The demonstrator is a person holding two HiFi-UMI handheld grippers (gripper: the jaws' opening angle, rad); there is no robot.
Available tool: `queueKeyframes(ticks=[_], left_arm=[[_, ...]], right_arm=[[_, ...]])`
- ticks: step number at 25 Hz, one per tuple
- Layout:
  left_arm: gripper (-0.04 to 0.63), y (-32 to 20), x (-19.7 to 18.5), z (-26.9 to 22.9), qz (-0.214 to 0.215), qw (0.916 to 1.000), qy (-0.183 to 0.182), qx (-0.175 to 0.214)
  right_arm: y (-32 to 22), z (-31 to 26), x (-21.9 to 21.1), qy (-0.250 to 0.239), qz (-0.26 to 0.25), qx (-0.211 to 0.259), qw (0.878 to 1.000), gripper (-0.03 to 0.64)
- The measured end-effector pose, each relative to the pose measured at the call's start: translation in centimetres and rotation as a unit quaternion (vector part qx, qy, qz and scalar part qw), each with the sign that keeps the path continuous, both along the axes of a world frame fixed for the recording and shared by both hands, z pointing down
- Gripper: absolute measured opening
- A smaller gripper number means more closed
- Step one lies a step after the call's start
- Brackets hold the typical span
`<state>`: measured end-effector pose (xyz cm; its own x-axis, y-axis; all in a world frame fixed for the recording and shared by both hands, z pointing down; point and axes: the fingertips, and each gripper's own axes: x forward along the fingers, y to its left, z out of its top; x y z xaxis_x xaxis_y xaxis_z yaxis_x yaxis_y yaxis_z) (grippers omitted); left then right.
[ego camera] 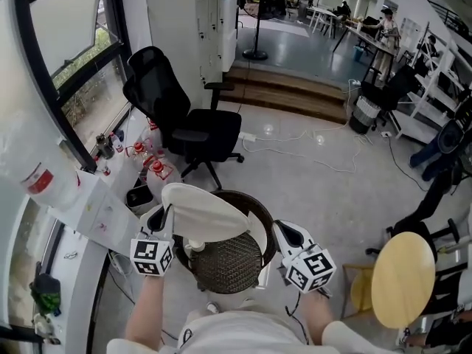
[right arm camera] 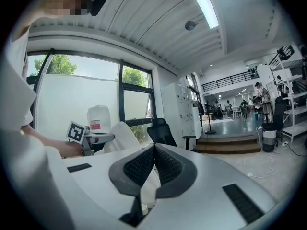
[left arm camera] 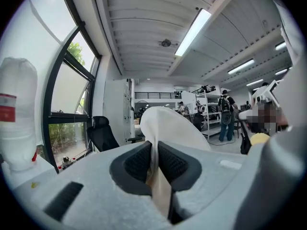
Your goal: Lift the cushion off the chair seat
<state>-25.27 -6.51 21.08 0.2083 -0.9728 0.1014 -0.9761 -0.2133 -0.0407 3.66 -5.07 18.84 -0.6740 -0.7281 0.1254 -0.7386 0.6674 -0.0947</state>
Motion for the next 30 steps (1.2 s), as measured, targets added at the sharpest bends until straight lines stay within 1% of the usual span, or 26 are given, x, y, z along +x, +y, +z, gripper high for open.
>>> queueKeyframes(ticks=[4, 9, 15, 18, 25, 28, 30], left_arm=[[0.037, 1.4, -2.8, -2.4, -0.031, 0.9991, 0.012, 0.026], [0.037, 3.5, -5.8, -5.2, -0.066, 0.9957, 0.026, 0.06], [0.038, 6.8, -8.5, -7.1, -0.104, 0.9893, 0.054, 0.087], [0.038, 8.4, -10.1, -7.9, -0.127, 0.985, 0.062, 0.099], [0.038, 12.9, -12.6, -7.7, -0.18, 0.9748, 0.069, 0.113], [0.038, 14.5, -13.6, -7.3, -0.202, 0.9692, 0.082, 0.115], [0.038, 15.2, -13.8, -6.9, -0.207, 0.967, 0.091, 0.117]], right_arm=[[-1.5, -0.9, 1.4, -0.008, 0.016, 0.004, 1.0, 0.002], [-2.9, -2.2, 3.0, -0.016, 0.035, 0.014, 0.999, 0.002], [-4.5, -2.4, 5.2, -0.032, 0.063, 0.008, 0.997, 0.002], [-5.0, -2.6, 6.1, -0.033, 0.077, 0.009, 0.996, 0.002], [-5.2, -2.4, 7.7, -0.033, 0.099, 0.005, 0.995, 0.002], [-5.0, -2.1, 7.6, -0.028, 0.101, 0.001, 0.995, 0.002], [-4.8, -2.0, 7.7, -0.024, 0.102, 0.0, 0.994, 0.002]])
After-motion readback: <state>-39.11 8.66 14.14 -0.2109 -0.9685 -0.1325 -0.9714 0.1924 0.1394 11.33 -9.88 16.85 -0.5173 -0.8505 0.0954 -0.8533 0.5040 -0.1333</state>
